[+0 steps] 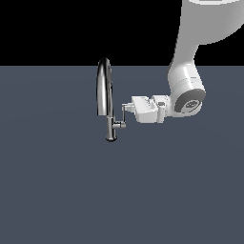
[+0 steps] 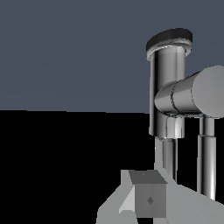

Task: Turn on the faucet by rotating a designated handle.

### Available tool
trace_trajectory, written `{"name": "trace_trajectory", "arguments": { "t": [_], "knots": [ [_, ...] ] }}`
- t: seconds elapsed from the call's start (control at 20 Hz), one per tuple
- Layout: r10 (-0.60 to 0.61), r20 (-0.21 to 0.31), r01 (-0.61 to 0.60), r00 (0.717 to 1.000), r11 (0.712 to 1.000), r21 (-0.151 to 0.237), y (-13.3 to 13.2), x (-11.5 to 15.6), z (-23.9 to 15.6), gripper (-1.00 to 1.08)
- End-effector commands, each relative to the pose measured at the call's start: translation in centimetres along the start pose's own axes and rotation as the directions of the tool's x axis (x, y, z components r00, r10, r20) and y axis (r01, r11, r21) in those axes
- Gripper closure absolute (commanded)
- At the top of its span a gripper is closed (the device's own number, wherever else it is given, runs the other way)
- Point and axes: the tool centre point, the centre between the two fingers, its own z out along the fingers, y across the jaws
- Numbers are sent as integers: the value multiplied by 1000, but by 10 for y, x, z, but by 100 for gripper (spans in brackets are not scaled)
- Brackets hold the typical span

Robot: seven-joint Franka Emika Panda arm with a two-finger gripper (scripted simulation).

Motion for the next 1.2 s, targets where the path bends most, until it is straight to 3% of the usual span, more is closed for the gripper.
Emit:
{"name": "trace_trajectory", "arguments": {
  "t": [0.0, 0.3, 1.15],
  "knots": [
    [10, 12, -10, 1000, 1000, 12, -1, 4, 1, 108],
    [12, 13, -13, 1000, 1000, 14, -1, 5, 2, 108],
    [12, 14, -12, 1000, 1000, 14, 44, -7, 3, 108]
  ]
}}
